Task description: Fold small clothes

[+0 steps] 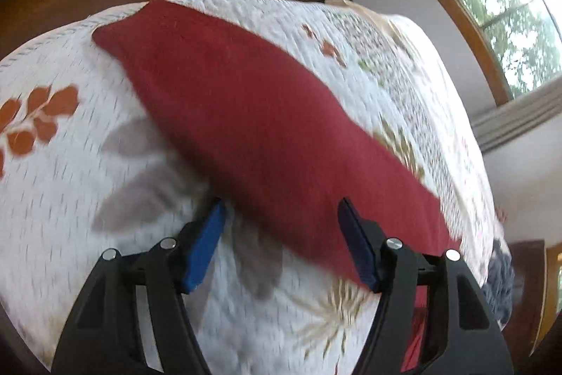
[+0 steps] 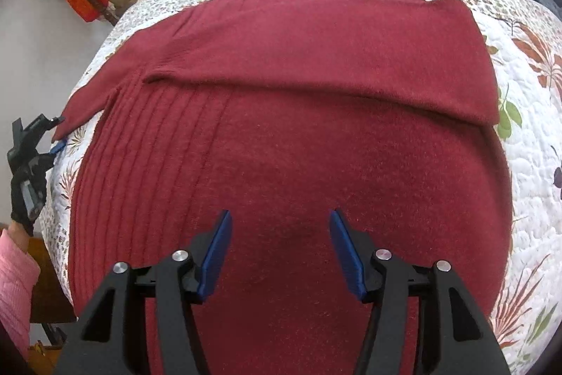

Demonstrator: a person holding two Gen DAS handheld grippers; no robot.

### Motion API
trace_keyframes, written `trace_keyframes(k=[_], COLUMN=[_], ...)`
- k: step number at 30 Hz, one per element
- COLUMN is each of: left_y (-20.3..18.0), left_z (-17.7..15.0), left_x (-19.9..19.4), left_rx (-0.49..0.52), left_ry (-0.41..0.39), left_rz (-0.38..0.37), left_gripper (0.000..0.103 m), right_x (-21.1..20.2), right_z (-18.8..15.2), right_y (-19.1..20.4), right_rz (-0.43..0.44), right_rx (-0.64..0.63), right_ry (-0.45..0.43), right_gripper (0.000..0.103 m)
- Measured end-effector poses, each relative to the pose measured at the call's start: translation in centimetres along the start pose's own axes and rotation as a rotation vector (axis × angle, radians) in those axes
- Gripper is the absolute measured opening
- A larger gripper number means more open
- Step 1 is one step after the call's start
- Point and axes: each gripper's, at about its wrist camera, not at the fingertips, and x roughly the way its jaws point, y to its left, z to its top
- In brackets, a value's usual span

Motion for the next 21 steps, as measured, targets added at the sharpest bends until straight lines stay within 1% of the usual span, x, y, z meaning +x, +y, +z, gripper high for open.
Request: trace_keyframes(k=[4,7,9,10,12,14,17,21], left_y=[0.3,0.5,0.7,0.6,0.7,0.3,-1.4,-4.9], left_z=[1.5,2.3,2.7,2.9,3.2,3.4,3.0,1.8], left_x=[0.6,0.6,0.4,0.4,0.1,-0.5,-1.8,-3.6], left_rx=[-0.02,-0.014,-0.014,-0.014,-0.013,0.007,0.075,0.172], left_ry=[-0.037,-0.052,-0.05,-0.052,-0.061,-0.083,-0.123,-0.157], left_rz=[0.0,0.019,0.024,0.03,0.036,0.05,0.042,-0.003], left_gripper=[0.065,0.057,0.042,0.038,0.017,0.009,0.007,0.006], right_x=[0.4,0.9,1.1,1.1,1.1,1.1,0.9,0.6], right_z=[-0.2,-0.3,-0.4,-0.4,-0.5,-0.6,-0.8,-1.1], right_y=[-0.3,-0.7,-0.7,-0.7,-0.6,-0.6,-0.6,-0.8], right_rz=[-0.022,-0.026,-0.031,-0.032,-0.036,-0.039,-0.041,-0.035], right_rx=[0.014,0.023,0.022,0.021,0.018,0.015,0.012,0.017], right_ry=[0.008,0.019,0.02,0.019,0.016,0.016,0.015,0.01], right_gripper=[0.058,0.058,0.058,0.058,0.058,0.058,0.058,0.058])
